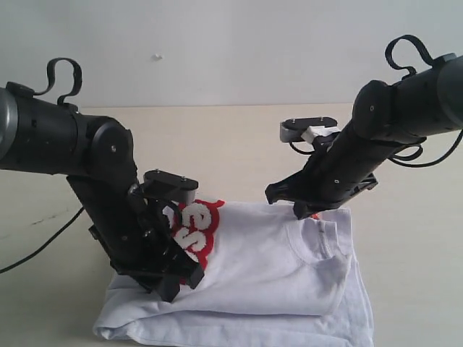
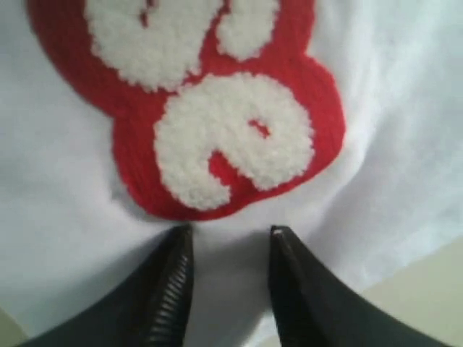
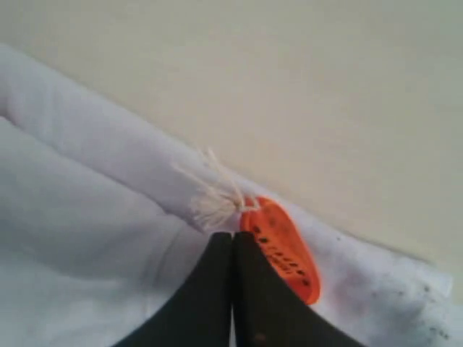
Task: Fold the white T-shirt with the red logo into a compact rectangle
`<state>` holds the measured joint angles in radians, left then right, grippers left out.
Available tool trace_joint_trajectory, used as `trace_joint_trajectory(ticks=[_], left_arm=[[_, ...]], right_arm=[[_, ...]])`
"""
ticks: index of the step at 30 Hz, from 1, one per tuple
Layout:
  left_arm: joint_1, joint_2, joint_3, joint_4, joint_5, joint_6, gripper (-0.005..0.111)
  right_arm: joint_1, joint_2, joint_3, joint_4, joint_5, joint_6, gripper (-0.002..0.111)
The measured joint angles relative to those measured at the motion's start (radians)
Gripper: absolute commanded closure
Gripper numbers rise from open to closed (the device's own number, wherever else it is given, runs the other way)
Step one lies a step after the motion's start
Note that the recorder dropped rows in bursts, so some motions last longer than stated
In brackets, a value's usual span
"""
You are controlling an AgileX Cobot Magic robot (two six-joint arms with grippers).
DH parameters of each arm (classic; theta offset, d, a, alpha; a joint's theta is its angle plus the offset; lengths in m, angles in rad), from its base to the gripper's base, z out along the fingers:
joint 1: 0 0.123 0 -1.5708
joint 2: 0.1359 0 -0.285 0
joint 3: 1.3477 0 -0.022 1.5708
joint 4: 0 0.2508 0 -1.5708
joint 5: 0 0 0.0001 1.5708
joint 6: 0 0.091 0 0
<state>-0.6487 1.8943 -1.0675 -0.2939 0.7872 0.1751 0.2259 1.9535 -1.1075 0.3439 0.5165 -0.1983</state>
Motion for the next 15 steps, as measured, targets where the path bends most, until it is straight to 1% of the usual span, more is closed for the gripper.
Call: trace_joint_trajectory(ticks=[2, 4, 7, 11, 15], left_arm=[[0.000, -0.023, -0.014, 0.002, -0.007, 0.008, 0.070], [0.000, -0.049, -0.028, 0.006, -0.044, 0.015, 0.070], [0.000, -0.073, -0.037, 0.013, -0.151, 0.020, 0.070], [0.000, -0.059, -0.037, 0.023, -0.268, 0.023, 0.070], [0.000, -0.012, -0.037, 0.043, -0.325, 0.025, 0.070]], right_arm=[[0.000, -0.010, -0.002, 0.002, 0.031, -0.005, 0.108], [0.000, -0.021, -0.002, 0.009, 0.091, -0.027, 0.108], [0.000, -0.028, -0.002, 0.049, 0.206, -0.092, 0.108], [0.004, -0.028, 0.018, 0.107, 0.326, -0.186, 0.108], [0.006, -0.028, 0.055, 0.127, 0.390, -0.224, 0.108]])
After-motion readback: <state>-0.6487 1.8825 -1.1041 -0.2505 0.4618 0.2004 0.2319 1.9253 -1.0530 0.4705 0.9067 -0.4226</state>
